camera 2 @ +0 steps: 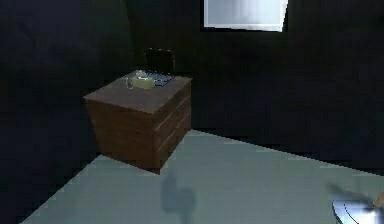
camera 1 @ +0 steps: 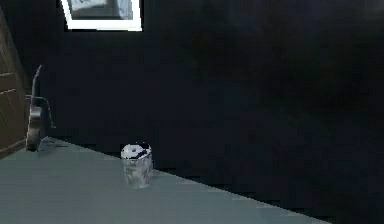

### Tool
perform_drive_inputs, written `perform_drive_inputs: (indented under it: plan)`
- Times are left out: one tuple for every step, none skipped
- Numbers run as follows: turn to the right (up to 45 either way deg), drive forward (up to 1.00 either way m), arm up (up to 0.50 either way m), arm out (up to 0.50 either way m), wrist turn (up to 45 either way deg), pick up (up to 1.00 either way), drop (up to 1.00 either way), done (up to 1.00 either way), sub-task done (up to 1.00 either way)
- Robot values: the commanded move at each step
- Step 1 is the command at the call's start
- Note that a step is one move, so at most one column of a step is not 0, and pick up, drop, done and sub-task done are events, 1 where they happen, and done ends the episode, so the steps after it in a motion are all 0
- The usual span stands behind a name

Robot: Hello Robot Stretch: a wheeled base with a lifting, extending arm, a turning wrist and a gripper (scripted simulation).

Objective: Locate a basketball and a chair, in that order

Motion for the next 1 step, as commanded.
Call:
perform_drive_inputs:
  plan:
    - [-45.0,0.0,0.0,0.0,0.0,0.0,0.0,0.0,0.0]
